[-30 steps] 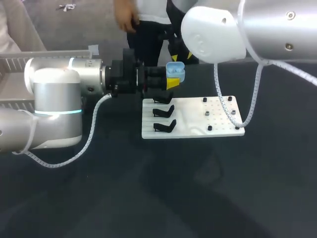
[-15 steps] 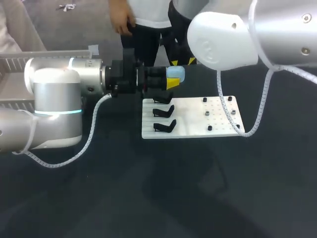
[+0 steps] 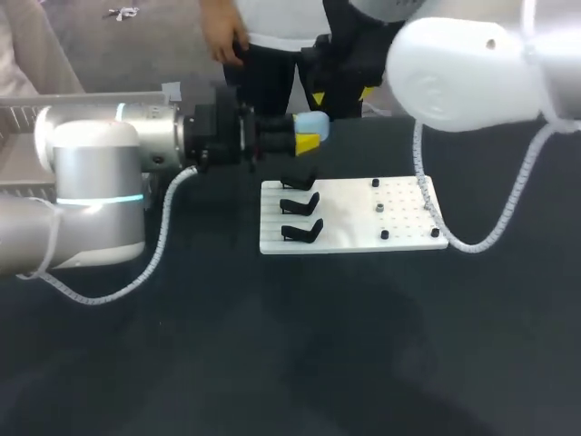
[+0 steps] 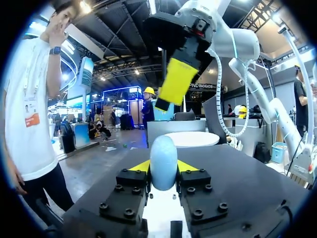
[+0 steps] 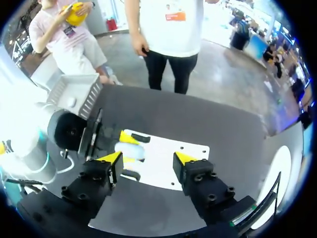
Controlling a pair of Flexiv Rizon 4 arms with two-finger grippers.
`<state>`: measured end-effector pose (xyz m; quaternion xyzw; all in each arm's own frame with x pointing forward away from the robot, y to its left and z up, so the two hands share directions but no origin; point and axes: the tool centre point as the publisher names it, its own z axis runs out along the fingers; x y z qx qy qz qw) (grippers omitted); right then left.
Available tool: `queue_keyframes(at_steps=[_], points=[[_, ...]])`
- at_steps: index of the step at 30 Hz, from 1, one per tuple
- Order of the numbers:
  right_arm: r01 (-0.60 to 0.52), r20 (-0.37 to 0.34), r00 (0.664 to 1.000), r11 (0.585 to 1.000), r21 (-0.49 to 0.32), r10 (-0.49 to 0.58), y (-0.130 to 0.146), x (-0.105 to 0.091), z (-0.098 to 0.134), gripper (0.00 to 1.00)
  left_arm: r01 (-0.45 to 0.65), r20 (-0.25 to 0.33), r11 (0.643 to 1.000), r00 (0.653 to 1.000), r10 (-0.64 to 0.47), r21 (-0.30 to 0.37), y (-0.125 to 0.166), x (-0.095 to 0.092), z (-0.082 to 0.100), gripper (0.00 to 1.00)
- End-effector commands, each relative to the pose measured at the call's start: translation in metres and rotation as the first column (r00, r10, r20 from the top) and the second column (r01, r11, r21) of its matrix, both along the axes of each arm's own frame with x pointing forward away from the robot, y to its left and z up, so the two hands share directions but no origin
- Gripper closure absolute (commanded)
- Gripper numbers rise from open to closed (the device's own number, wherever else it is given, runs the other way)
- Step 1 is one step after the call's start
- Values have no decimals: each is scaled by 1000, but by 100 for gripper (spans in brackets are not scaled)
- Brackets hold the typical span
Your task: Pick up each earbud case from the left stands, insert the matching earbuds, close the lid, and place the case in the box.
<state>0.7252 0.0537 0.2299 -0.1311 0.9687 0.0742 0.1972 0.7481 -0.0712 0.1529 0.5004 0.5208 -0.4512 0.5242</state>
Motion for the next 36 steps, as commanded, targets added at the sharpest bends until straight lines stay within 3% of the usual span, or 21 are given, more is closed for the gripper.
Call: queue_keyframes(at_steps=[1,7,10,13,20,26,31,33,36], points=[[-10,83,997,1000,21,8,-11,-32,9,0,-89,46,996,995,89,10,54,-1,17,100],[-9,68,998,1000,-4,9,-9,-51,11,0,-253,141,965,960,242,67,144,25,32,100],[-4,48,999,1000,-14,5,-5,-59,9,0,-324,175,944,935,309,65,190,37,34,100],[-3,33,999,1000,-18,4,1,-65,6,0,-376,196,924,913,357,70,219,38,36,100],[9,-2,1000,1000,-11,-9,13,-71,-1,0,-503,222,860,851,475,86,290,49,16,100],[14,-25,1000,1000,-11,-14,18,-73,-8,0,-587,201,797,805,558,143,318,54,-8,100],[10,-36,999,1000,5,-10,19,-72,-16,0,-629,205,754,776,596,191,333,62,-41,100],[12,-32,999,1000,14,-11,18,-72,-17,0,-625,162,756,781,604,196,338,67,-55,100],[14,-28,1000,1000,24,-14,16,-72,-19,0,-607,163,764,795,585,220,339,73,-60,100]])
